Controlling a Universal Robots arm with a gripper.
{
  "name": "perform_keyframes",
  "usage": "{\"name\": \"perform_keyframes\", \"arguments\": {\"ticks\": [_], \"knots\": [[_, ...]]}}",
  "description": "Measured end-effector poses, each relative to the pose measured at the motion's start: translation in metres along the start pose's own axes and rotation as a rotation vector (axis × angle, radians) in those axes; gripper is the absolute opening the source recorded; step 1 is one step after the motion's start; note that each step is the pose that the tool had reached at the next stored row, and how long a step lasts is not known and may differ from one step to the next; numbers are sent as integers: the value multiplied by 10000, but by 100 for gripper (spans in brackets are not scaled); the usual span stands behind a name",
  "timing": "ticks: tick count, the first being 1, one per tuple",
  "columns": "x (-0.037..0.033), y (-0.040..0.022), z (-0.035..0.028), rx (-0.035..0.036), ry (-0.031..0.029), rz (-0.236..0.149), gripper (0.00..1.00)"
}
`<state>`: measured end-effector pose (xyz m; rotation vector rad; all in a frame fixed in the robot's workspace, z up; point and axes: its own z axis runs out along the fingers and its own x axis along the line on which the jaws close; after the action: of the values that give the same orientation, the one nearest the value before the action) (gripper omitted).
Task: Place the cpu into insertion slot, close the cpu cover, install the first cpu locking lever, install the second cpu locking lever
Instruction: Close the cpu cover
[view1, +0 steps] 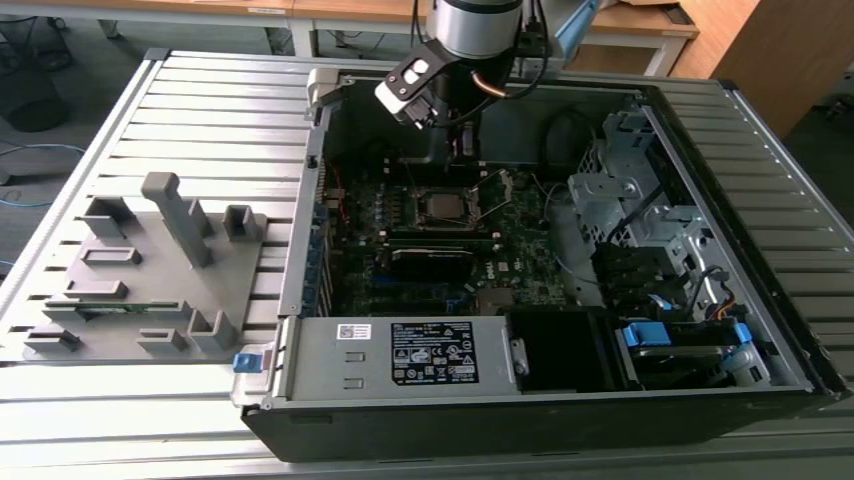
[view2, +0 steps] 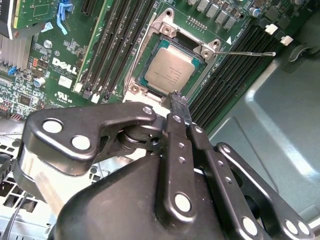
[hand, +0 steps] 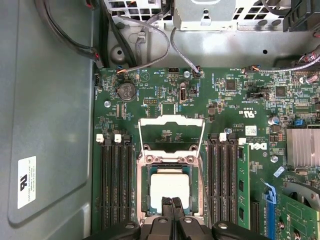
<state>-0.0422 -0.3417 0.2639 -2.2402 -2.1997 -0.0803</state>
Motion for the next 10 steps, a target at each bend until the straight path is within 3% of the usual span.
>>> {"name": "perform_keyframes", "arguments": {"ticks": [10], "knots": [[1,33,-1,0,0,0,11]]}}
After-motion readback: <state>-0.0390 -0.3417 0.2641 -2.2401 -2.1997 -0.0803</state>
